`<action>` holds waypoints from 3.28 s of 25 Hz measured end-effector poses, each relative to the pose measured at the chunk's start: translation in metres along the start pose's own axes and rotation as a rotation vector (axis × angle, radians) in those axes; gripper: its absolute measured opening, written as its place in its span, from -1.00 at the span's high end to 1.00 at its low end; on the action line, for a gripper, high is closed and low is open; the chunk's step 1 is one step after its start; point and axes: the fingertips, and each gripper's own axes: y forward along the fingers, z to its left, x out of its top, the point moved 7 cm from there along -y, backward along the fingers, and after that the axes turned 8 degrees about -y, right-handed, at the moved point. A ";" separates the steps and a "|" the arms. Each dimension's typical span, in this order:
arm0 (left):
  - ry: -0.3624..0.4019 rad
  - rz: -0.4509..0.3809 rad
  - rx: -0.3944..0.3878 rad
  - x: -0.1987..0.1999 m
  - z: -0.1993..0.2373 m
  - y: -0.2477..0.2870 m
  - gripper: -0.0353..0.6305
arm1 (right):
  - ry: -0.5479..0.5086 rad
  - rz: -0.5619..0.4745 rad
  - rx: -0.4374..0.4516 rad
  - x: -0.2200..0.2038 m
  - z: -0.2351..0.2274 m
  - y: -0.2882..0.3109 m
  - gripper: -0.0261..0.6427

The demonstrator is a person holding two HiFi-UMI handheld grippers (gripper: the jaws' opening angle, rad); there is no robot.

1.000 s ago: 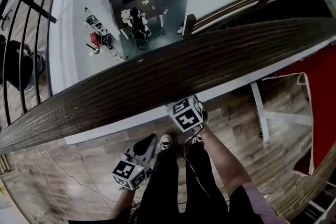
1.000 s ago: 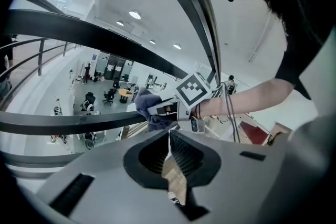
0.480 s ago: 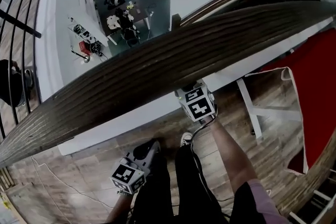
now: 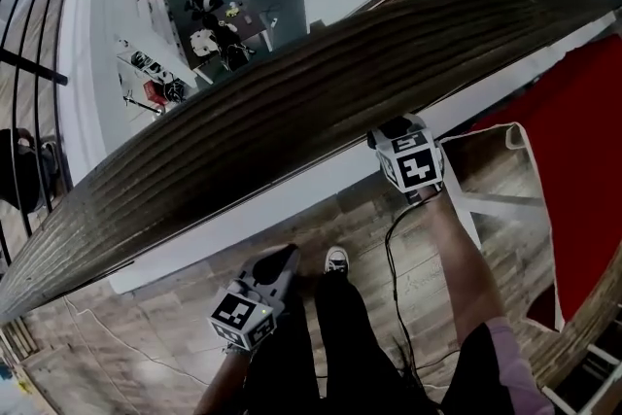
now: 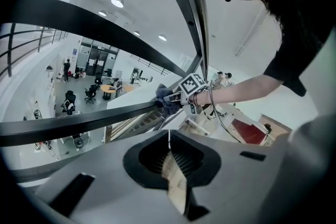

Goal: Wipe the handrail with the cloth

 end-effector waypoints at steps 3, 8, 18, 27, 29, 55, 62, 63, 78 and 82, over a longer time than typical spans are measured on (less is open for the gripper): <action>-0.001 -0.007 -0.004 0.005 -0.009 0.014 0.89 | -0.019 0.020 -0.033 -0.008 -0.032 -0.004 0.60; -0.006 -0.008 0.008 0.006 -0.016 0.024 0.89 | -0.005 0.046 -0.094 -0.021 -0.073 -0.009 0.60; -0.012 0.008 0.031 0.000 -0.023 0.011 0.89 | 0.008 0.076 -0.144 -0.023 -0.091 -0.015 0.60; 0.018 -0.007 -0.012 0.011 -0.027 -0.035 0.89 | 0.050 -0.009 -0.086 -0.031 0.006 -0.065 0.60; 0.035 -0.015 -0.029 0.012 -0.028 -0.050 0.89 | 0.063 -0.026 -0.081 -0.030 0.034 -0.085 0.60; 0.107 -0.153 -0.107 0.005 -0.059 -0.322 0.89 | 0.467 -0.280 -0.017 0.030 0.401 -0.358 0.60; 0.130 -0.166 -0.110 -0.002 -0.082 -0.354 0.89 | 0.468 -0.277 -0.016 0.012 0.433 -0.398 0.60; 0.133 -0.166 -0.111 -0.005 -0.087 -0.358 0.89 | 0.467 -0.276 -0.017 0.006 0.436 -0.404 0.60; 0.142 -0.187 -0.131 -0.090 -0.237 -0.368 0.89 | 0.430 -0.304 -0.007 -0.102 0.436 -0.531 0.60; 0.159 -0.204 -0.122 -0.104 -0.272 -0.371 0.89 | 0.398 -0.327 0.002 -0.118 0.429 -0.558 0.60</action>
